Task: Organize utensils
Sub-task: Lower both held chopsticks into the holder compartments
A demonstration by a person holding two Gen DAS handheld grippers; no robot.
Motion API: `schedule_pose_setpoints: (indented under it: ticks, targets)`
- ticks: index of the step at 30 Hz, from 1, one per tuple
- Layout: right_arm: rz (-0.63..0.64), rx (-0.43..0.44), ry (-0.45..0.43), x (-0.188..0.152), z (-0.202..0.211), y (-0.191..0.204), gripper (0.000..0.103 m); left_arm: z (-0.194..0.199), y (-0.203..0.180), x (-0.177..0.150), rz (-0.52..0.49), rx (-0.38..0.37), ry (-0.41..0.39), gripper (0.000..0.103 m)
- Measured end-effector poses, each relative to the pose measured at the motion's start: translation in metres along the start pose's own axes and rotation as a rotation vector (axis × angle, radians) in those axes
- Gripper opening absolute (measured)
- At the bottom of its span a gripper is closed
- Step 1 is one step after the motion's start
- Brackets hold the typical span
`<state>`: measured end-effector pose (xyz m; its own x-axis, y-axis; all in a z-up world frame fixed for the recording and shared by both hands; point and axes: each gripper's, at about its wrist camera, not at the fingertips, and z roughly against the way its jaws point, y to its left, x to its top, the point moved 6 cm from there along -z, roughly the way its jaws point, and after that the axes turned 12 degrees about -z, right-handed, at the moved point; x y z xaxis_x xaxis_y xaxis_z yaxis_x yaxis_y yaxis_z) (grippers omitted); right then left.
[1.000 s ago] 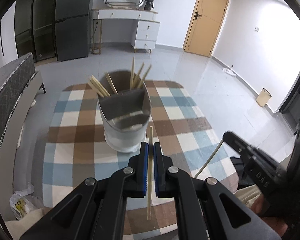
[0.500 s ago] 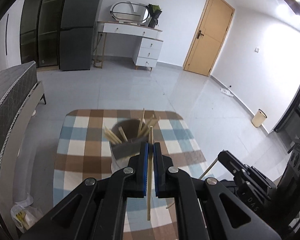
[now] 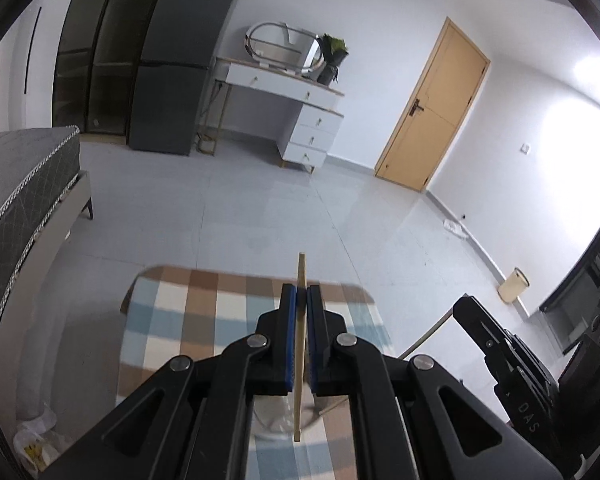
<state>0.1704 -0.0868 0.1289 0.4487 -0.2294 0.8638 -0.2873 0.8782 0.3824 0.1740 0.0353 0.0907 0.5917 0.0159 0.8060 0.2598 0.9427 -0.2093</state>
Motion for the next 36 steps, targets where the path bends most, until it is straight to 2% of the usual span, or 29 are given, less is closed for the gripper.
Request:
schedule_pose_setpoints:
  ticks: [7,13,22,28,36]
  targets:
    - [0.002,0.032,-0.038,0.025,-0.038,0.008,0.003,-0.02,0.014,0.014,0.007,0.016,-0.022,0.001]
    - [-0.006,0.027,-0.041,0.024,-0.062,0.003,0.003,-0.044,0.022,0.007,0.017,0.017,-0.008,0.001]
    - [-0.015,0.023,-0.016,0.005,-0.078,-0.009,0.003,-0.06,0.032,-0.001,0.068,0.001,0.007,0.001]
    - [-0.004,0.033,0.014,-0.012,-0.074,-0.014,0.003,-0.058,0.025,-0.004,0.056,-0.003,0.001,0.001]
    - [0.03,0.03,0.064,-0.035,-0.072,-0.02,0.003,-0.054,0.017,-0.021,0.046,-0.017,0.033,0.001]
